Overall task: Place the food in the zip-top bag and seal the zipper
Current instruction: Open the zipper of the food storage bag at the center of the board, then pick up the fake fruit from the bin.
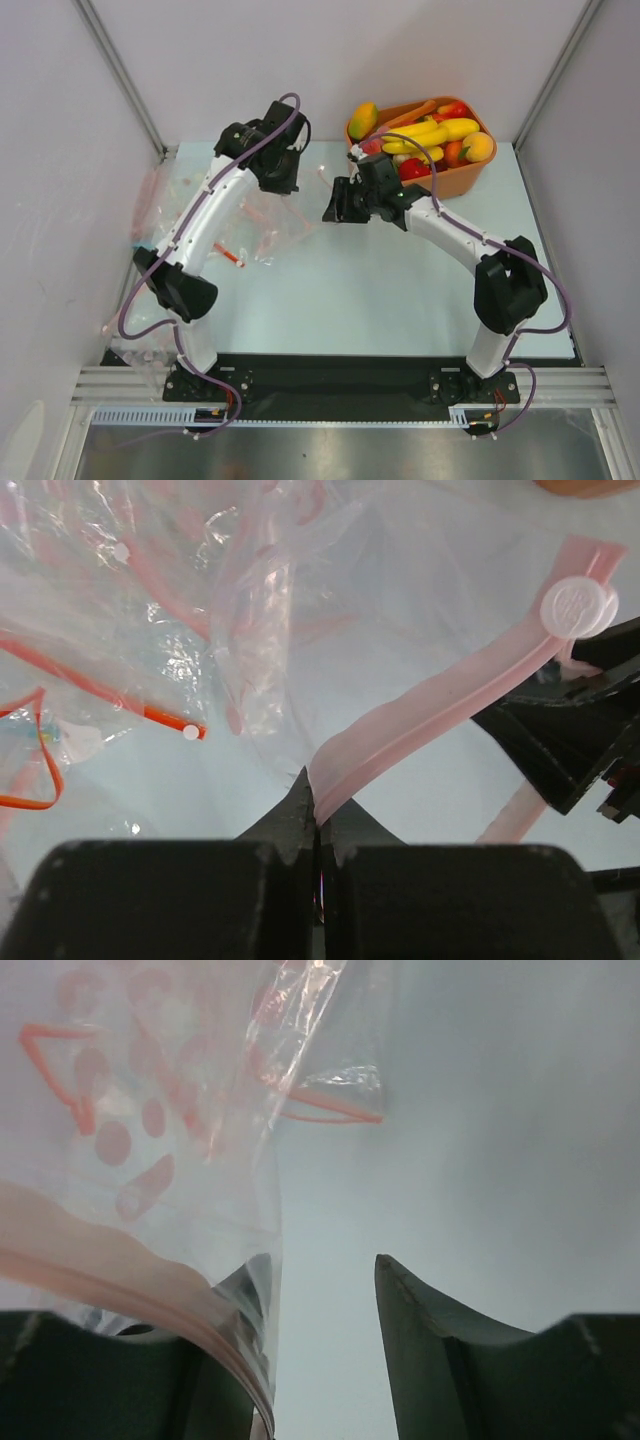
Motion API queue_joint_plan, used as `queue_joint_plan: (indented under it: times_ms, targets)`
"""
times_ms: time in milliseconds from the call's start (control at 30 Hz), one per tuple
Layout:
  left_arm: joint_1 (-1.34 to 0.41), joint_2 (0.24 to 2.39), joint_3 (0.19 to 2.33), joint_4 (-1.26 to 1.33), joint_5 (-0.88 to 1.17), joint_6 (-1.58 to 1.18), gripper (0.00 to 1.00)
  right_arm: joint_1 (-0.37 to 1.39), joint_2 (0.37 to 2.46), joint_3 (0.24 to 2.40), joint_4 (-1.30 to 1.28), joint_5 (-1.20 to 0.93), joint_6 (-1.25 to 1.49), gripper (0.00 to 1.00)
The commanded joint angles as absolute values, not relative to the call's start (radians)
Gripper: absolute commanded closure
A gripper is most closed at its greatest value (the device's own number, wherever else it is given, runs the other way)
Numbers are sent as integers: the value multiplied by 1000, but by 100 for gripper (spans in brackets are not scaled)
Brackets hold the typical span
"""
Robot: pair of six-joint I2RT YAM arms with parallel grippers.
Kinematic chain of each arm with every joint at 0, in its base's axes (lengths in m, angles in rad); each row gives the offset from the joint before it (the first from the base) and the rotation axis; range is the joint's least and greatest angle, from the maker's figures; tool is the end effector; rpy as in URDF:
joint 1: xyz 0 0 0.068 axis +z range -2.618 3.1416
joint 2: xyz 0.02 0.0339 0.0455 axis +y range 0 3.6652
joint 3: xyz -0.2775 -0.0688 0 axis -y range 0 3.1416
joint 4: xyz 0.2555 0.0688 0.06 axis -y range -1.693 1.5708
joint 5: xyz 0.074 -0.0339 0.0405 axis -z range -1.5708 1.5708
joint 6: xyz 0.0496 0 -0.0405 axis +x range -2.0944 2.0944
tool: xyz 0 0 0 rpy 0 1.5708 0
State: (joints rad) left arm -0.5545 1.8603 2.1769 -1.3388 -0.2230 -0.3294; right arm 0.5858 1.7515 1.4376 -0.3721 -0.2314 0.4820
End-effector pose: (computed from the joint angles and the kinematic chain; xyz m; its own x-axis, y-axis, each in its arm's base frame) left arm 0.3349 -0.1945 0.4116 -0.8208 0.1373 -0.5545 0.1584 0.9873 0.0099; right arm 0.3487 0.2450 0.2872 -0.7857 0.0202 -0.6183 -0.3632 0.7941 0.4874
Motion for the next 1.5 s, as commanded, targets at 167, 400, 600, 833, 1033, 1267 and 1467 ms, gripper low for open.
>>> queue_joint_plan:
  times_ms: [167, 400, 600, 833, 1033, 1267, 1467]
  targets:
    - [-578, 1849, 2229, -1448, -420, -331, 100, 575, 1835, 1597, -308, -410, 466, 34]
    - [-578, 1800, 2030, -1316, -543, -455, 100, 525, 1780, 1615, -291, -465, 457, 14]
    - [-578, 1773, 1957, -1209, -508, -448, 99, 474, 1727, 1647, -373, -352, 433, 11]
    - [-578, 1776, 1916, -1118, -427, -393, 100, 404, 1643, 1686, -499, -2, 454, 0]
    - [-578, 1782, 1917, -1077, -354, -330, 100, 267, 1571, 1572, -409, -71, 568, 0]
    - [-578, 1776, 1919, -1066, -373, -325, 100, 314, 1654, 1713, -531, 98, 459, 0]
    - [-578, 1743, 1888, -1028, -379, -356, 100, 459, 1568, 1585, -378, 498, 258, 0]
